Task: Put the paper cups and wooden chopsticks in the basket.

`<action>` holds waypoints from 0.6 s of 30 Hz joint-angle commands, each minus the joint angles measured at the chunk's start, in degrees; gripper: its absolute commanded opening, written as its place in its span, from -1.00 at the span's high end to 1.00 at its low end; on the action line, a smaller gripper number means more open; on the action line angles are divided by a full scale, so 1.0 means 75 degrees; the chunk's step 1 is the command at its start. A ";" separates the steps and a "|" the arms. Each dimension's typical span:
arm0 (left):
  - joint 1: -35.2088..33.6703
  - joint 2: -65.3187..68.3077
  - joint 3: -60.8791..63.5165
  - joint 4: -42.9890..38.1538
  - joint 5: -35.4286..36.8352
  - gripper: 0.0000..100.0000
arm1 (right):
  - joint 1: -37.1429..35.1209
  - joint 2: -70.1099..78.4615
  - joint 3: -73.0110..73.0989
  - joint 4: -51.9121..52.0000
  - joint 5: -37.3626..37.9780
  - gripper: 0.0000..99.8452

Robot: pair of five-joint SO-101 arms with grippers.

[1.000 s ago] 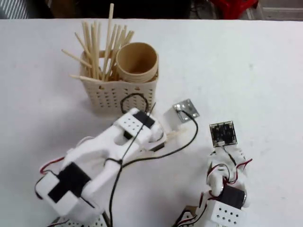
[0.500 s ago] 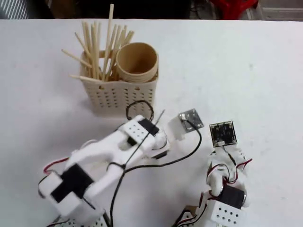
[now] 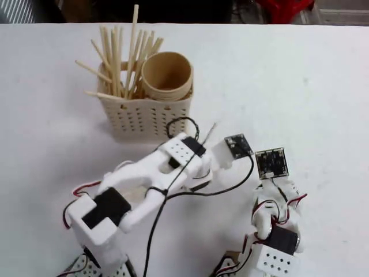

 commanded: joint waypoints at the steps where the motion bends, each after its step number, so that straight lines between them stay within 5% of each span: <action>1: 0.0006 -0.0803 -0.0129 0.0141 0.0047 0.96 | 0.0053 -0.0064 0.0047 0.0018 0.0023 0.95; 18: -0.0404 -0.9325 0.0996 -0.0094 0.0059 0.96 | 0.0053 -0.0064 0.0047 0.0018 0.0023 0.95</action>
